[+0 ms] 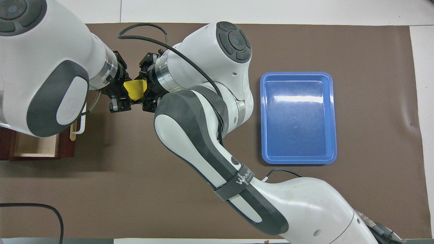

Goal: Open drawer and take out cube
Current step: 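Grasp the yellow cube with the right gripper and open the left gripper, then carry the cube with the right gripper while the left gripper shuts the drawer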

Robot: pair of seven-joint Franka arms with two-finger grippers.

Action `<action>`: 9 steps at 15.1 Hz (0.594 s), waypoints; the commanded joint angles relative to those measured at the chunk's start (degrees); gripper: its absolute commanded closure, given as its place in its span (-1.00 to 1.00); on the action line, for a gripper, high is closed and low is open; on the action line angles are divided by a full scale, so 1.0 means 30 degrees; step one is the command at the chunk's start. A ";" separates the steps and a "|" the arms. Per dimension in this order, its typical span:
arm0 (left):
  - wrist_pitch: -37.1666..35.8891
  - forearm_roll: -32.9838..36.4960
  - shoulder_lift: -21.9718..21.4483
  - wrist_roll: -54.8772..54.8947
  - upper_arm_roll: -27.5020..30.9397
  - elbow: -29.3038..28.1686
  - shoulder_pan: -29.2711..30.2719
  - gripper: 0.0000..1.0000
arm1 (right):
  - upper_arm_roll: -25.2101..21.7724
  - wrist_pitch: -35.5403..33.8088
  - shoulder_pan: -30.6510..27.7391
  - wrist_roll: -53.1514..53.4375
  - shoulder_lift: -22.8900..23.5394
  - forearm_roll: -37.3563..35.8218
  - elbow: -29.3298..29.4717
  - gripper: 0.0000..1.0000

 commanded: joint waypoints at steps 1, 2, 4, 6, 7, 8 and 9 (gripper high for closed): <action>0.0259 -0.0275 -0.0461 -0.0269 0.0271 -0.0539 -0.0178 1.00 | 0.0100 -0.0109 0.0031 0.0182 0.0155 -0.0332 0.0400 1.00; 0.0259 -0.0275 -0.0461 -0.0239 0.0271 -0.0539 -0.0178 1.00 | 0.0100 -0.0109 0.0031 0.0182 0.0155 -0.0332 0.0428 1.00; 0.0230 -0.0275 -0.0461 -0.0151 0.0271 -0.0539 -0.0148 1.00 | 0.0100 -0.0109 0.0031 0.0182 0.0155 -0.0331 0.0429 1.00; 0.0230 -0.0275 -0.0461 -0.0122 0.0271 -0.0510 -0.0148 1.00 | 0.0100 -0.0079 0.0031 0.0182 0.0155 -0.0332 0.0429 1.00; 0.0259 -0.0275 -0.0461 -0.0122 0.0271 -0.0510 -0.0119 1.00 | 0.0100 -0.0079 0.0031 0.0182 0.0155 -0.0332 0.0429 1.00; 0.0259 -0.0275 -0.0461 -0.0122 0.0271 -0.0510 -0.0090 1.00 | 0.0100 -0.0079 0.0031 0.0182 0.0155 -0.0332 0.0429 1.00; 0.0288 -0.0246 -0.0461 -0.0064 0.0271 -0.0510 -0.0061 1.00 | 0.0100 -0.0079 0.0031 0.0182 0.0155 -0.0332 0.0429 1.00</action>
